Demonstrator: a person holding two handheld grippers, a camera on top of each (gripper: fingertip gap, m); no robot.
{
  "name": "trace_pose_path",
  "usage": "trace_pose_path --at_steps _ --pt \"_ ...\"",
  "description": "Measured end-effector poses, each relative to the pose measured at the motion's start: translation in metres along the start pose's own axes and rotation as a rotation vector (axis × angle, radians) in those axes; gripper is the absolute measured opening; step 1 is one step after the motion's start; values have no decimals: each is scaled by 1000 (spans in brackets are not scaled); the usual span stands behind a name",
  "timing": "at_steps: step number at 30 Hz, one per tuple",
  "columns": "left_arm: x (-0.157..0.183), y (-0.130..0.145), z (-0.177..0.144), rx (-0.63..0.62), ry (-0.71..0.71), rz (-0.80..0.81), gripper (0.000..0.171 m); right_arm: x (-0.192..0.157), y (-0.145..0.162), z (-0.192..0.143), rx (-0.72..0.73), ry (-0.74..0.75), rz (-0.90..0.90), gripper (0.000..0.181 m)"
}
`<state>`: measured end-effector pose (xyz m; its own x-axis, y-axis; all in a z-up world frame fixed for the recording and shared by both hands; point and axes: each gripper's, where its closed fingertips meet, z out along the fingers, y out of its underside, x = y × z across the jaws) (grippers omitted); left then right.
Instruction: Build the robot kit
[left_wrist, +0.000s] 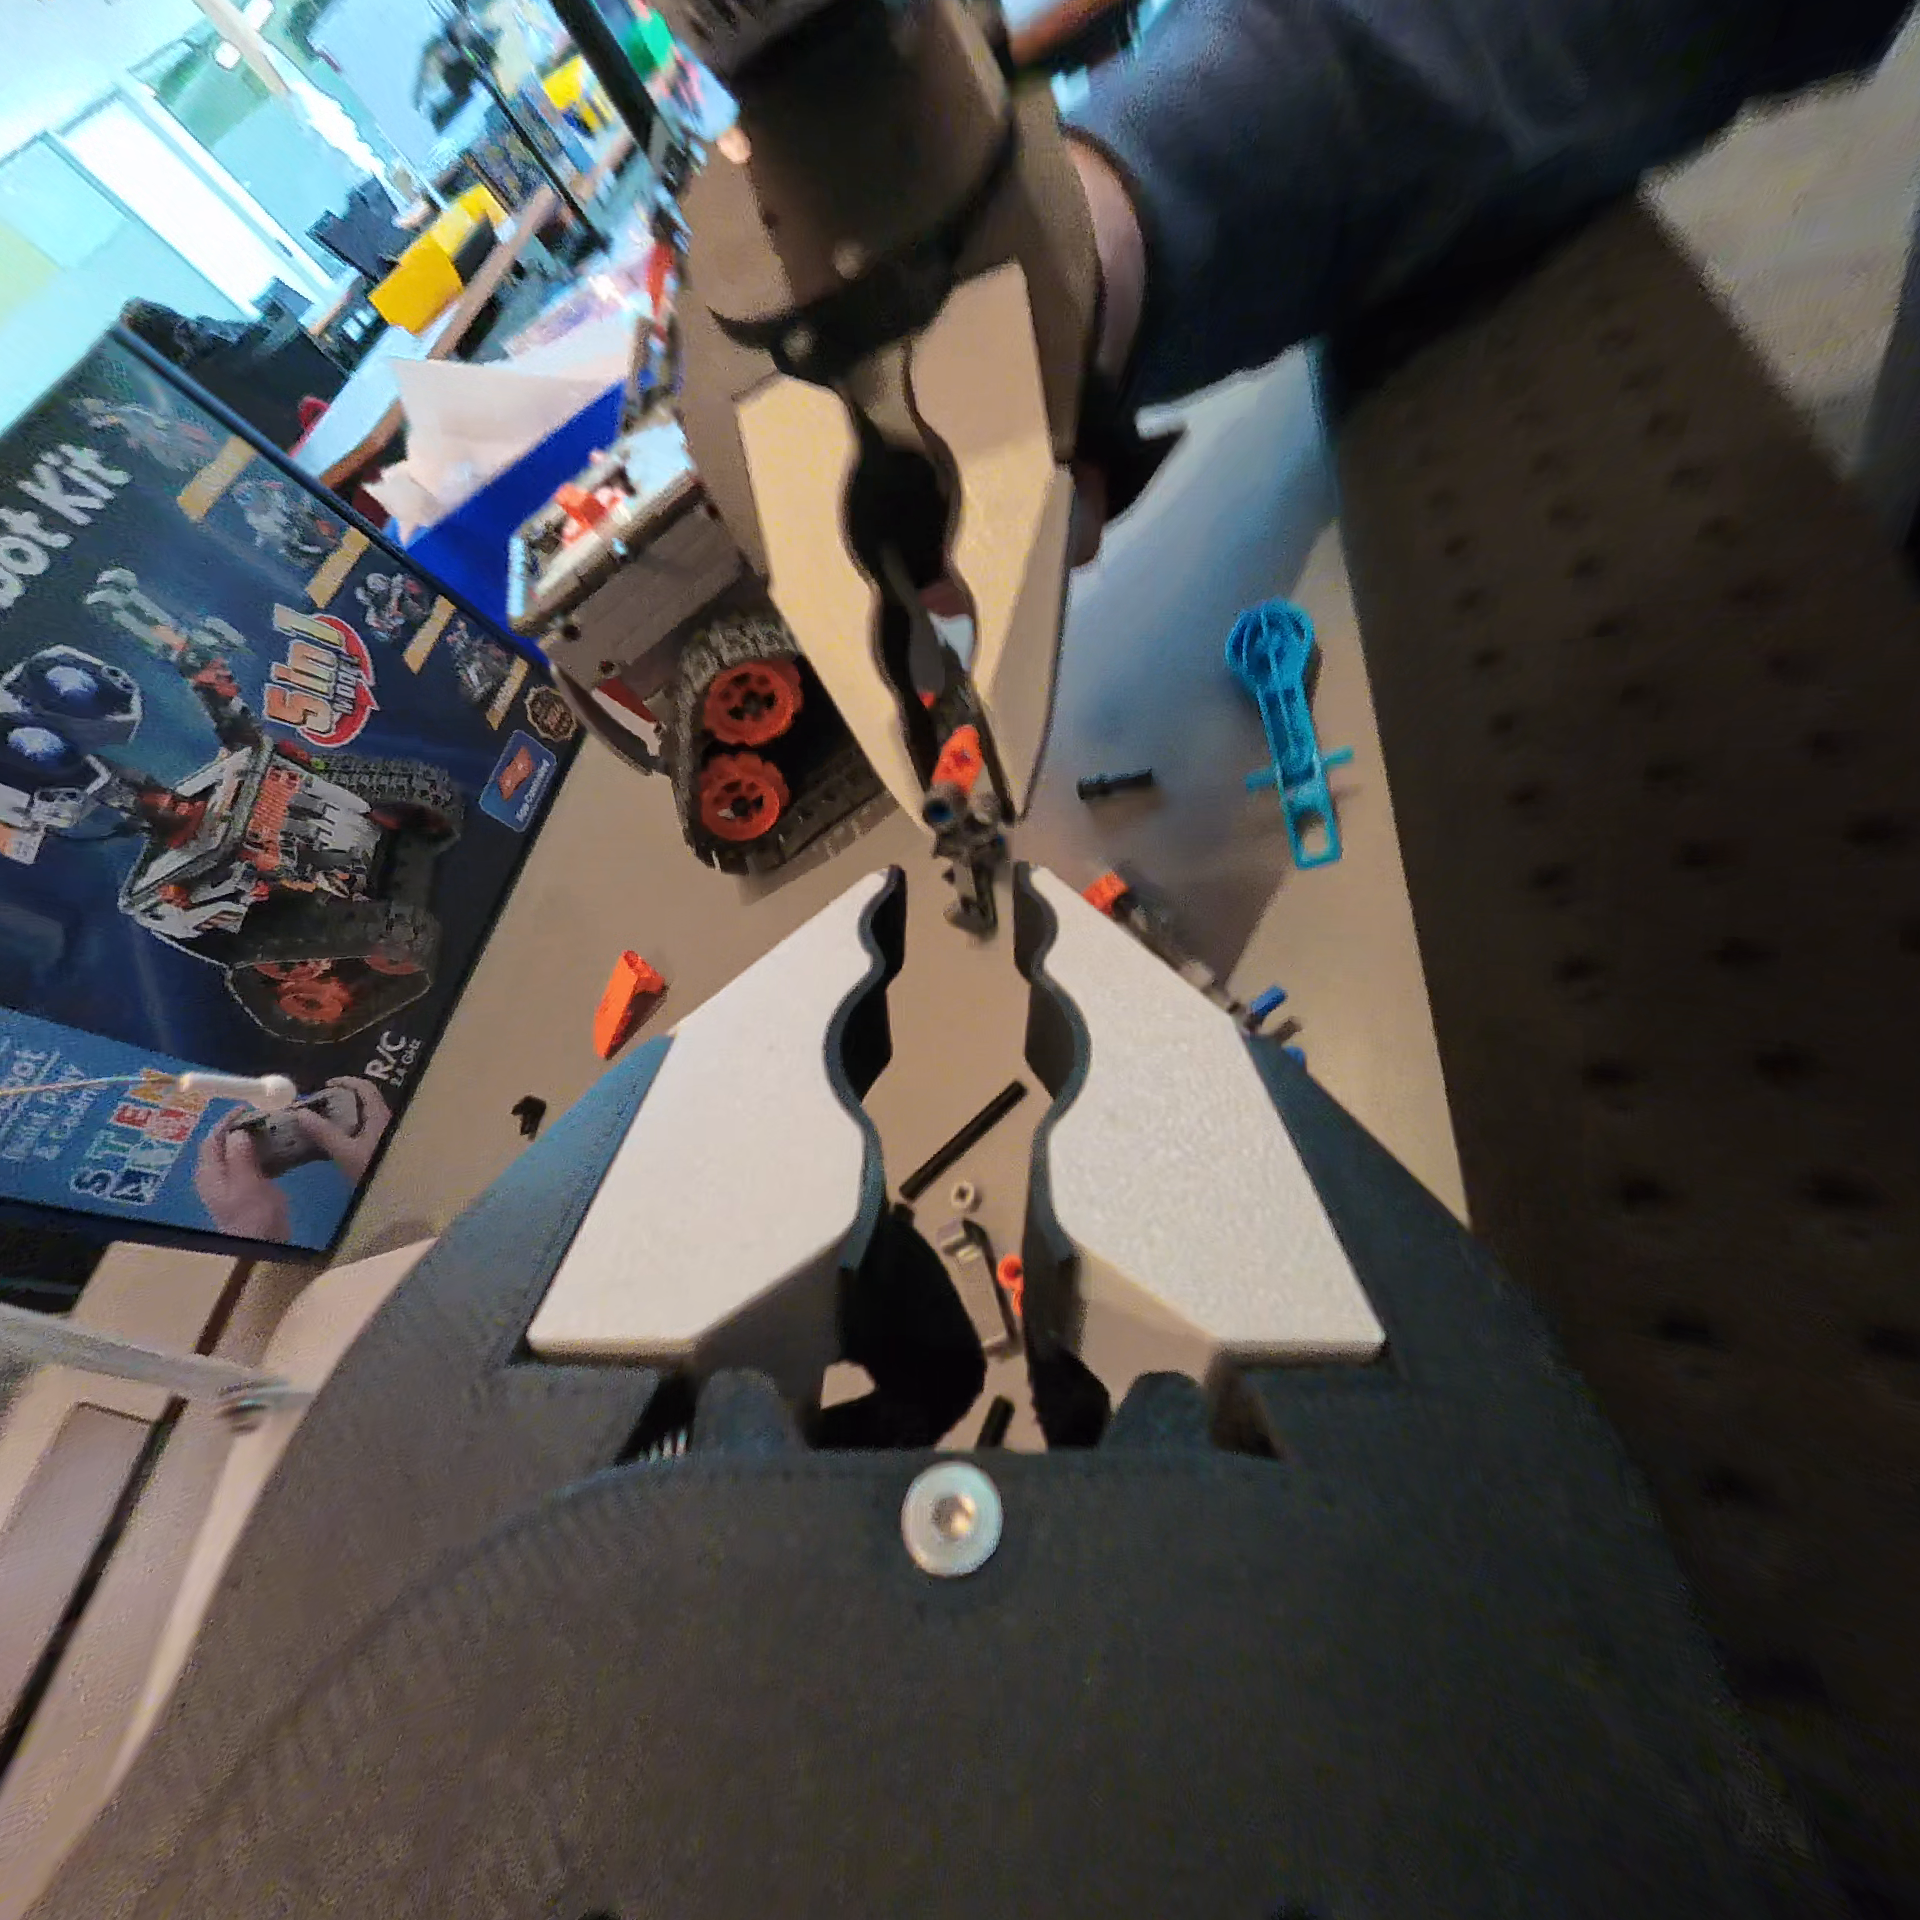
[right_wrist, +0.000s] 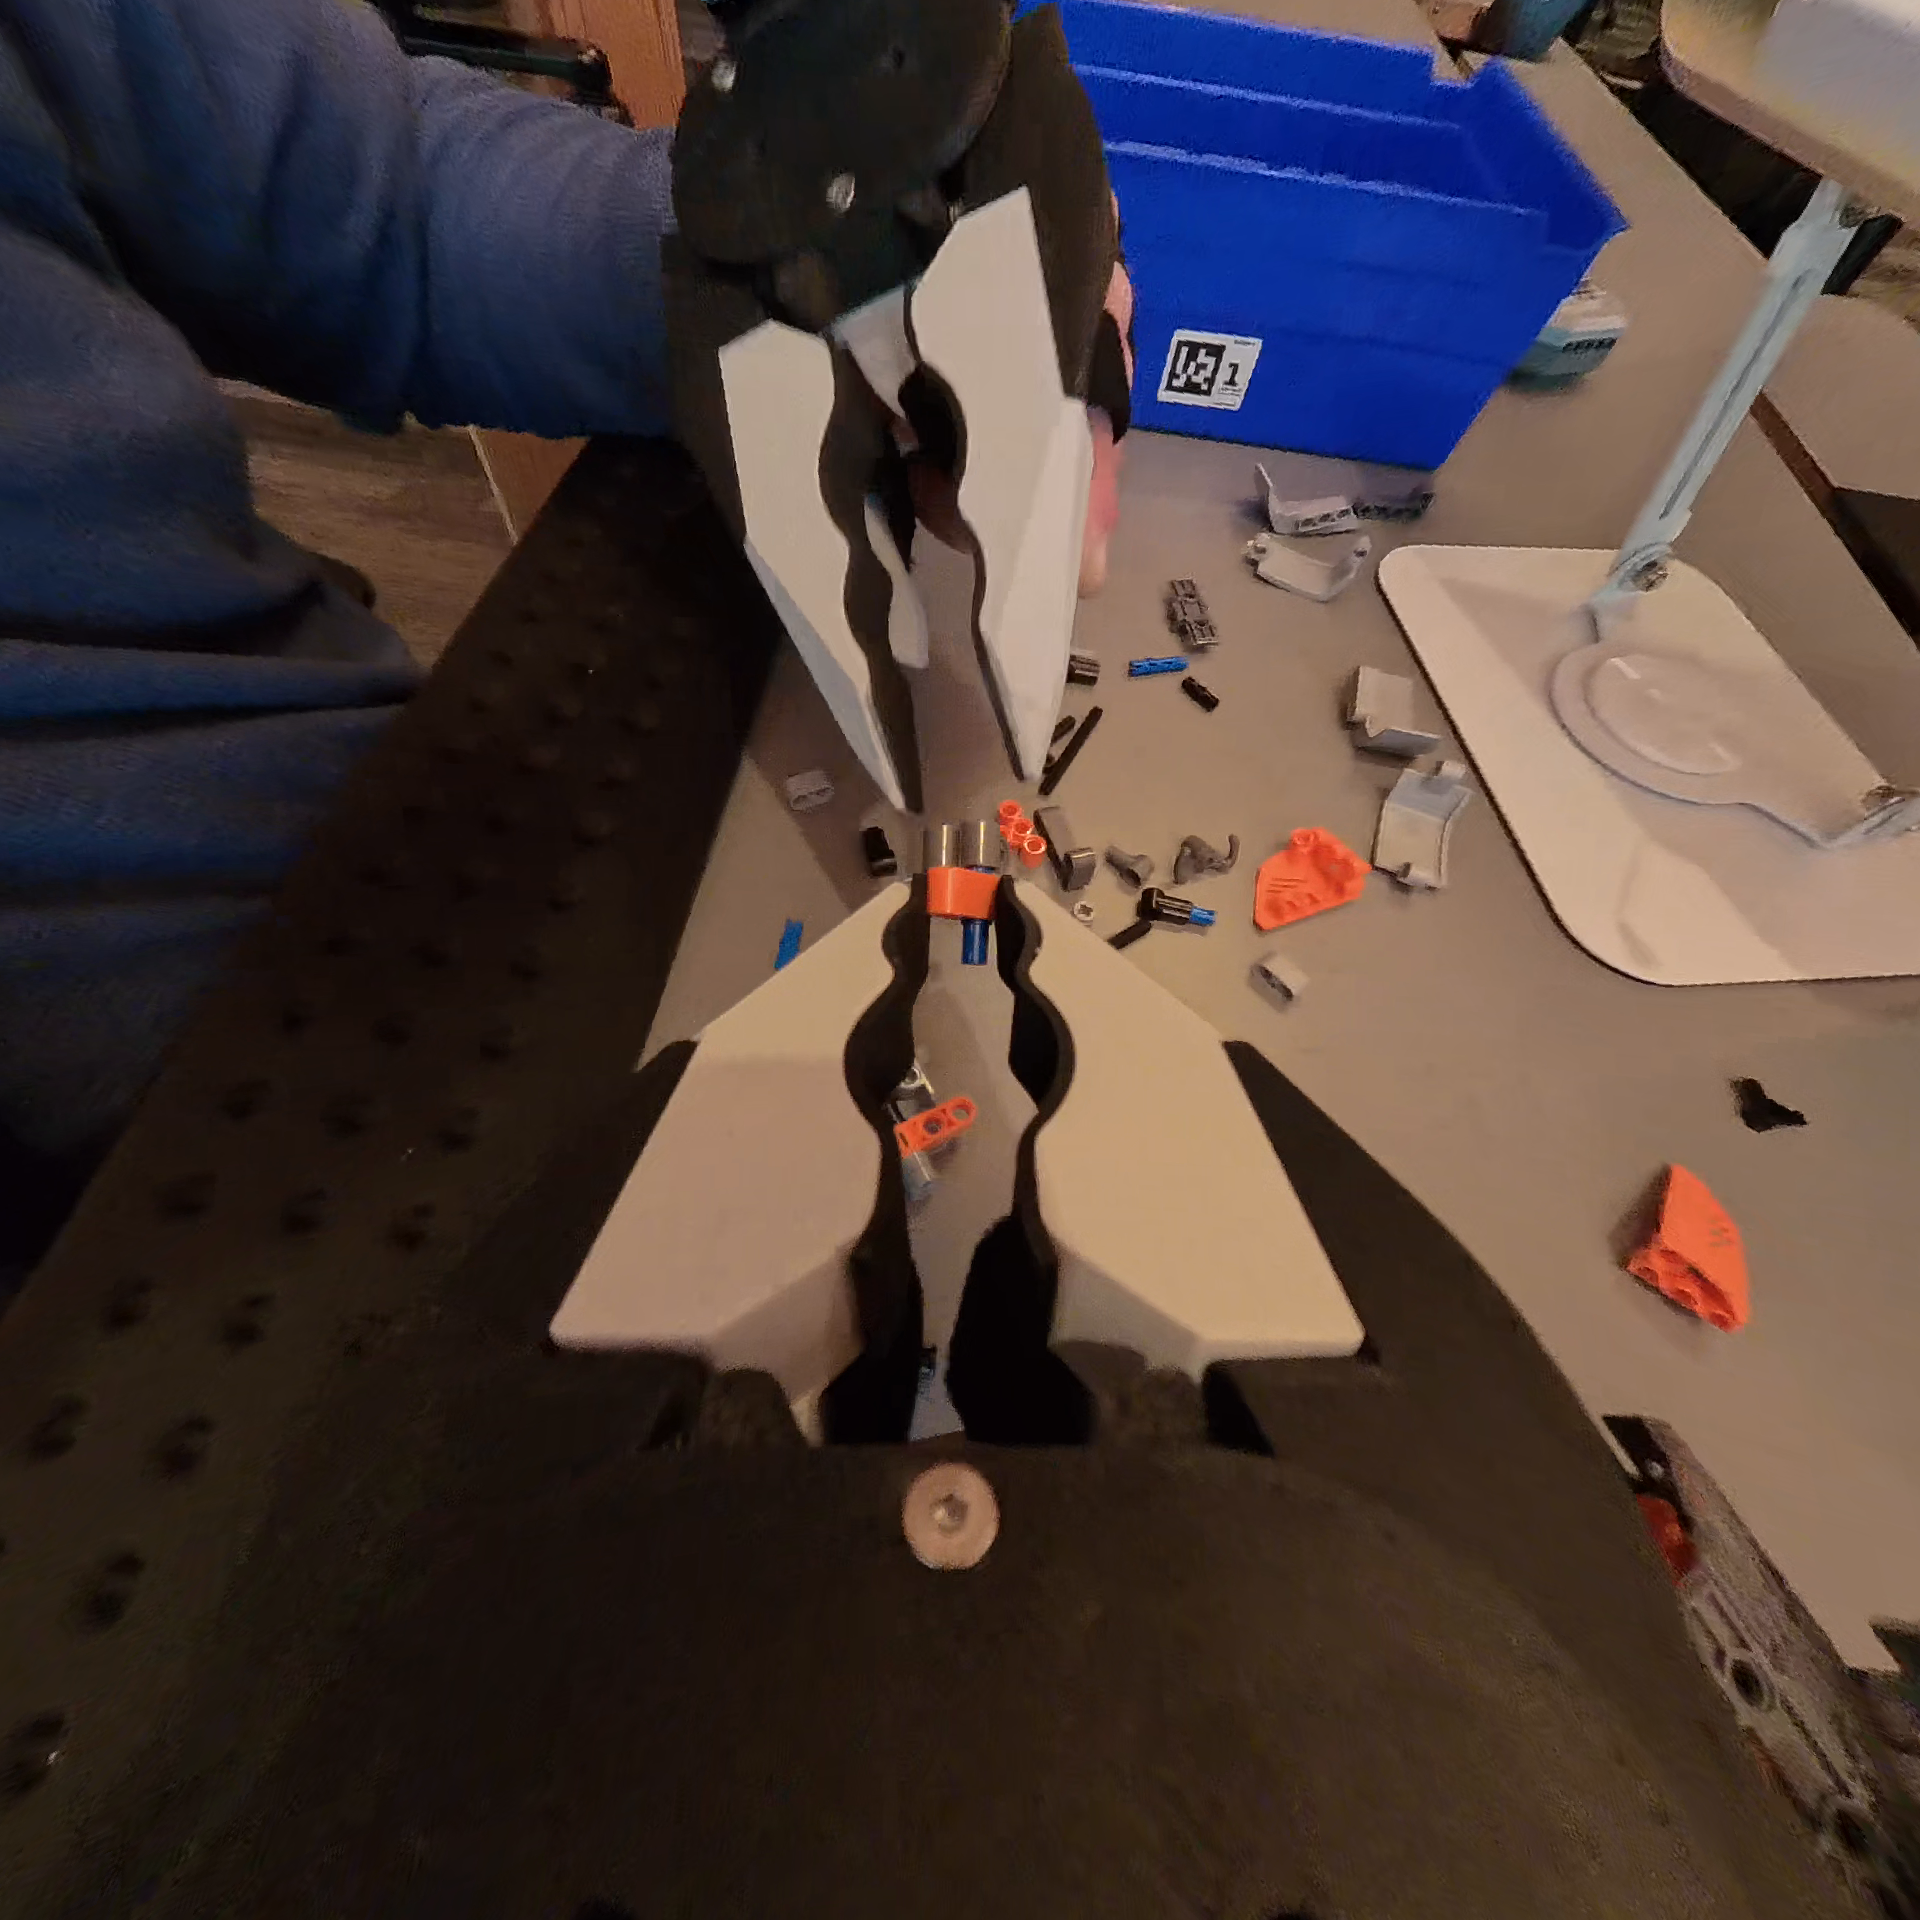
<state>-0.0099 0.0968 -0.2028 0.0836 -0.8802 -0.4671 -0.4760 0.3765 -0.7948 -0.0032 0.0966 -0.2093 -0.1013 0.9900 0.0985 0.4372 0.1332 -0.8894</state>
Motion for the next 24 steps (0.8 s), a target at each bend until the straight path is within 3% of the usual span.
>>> trace_pose_path --at_steps 6,24 --pt "0 -4 7 13 -25 -35 0 2 -1 2 -6 37 -26 9" --pt "19 7 10 -57 43 70 0 -11 12 13 -100 0 -102 6"
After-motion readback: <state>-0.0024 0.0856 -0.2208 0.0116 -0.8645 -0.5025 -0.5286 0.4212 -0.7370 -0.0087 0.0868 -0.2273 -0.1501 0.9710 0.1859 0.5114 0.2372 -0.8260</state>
